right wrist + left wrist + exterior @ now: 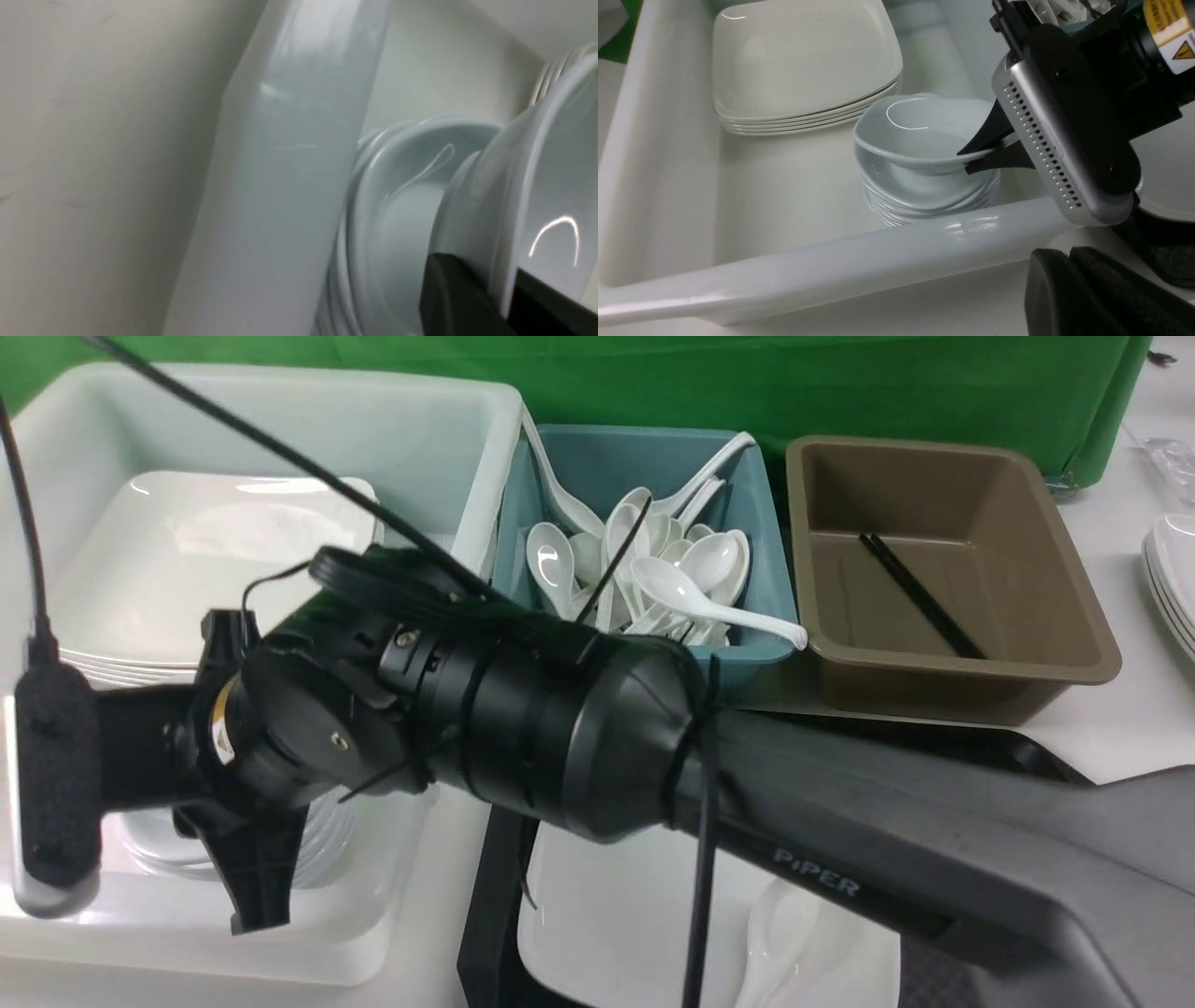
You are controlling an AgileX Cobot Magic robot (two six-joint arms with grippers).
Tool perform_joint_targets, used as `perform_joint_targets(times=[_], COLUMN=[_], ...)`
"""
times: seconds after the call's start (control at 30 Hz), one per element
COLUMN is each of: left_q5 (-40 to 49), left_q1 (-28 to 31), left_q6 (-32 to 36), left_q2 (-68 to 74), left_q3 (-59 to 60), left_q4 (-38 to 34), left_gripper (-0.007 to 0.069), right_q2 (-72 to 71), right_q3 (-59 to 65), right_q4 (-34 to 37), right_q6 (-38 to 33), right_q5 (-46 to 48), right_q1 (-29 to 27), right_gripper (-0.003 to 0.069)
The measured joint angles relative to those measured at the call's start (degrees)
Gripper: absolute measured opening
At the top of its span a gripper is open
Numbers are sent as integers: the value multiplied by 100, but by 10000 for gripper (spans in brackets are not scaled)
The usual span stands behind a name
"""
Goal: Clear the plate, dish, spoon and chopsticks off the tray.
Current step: Use the right arm to put the small plate into the large storage box on the left, then use the left arm to grab a soup spoon from the plate
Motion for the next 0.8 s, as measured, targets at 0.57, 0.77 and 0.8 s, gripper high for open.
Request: perform_joint_targets(times=[0.57, 0.77, 0.8], left_q5=[-367, -698, -723], left_q1=[0, -73, -113], left_q6=[258, 435, 546], left_q2=[304, 1227, 1355], left_q3=[119, 125, 125], left_q4=[-546, -1061, -1228], left_gripper=[17, 17, 17], right_q2=[-1021, -2107, -2387], right_q3=[-5, 218, 441], right_q4=[-1566, -2030, -2036], right_q6=[1577, 3065, 3414], right_q5=[2384, 3310, 3315], right_q1=[-6, -234, -320], right_gripper=[458, 204, 152])
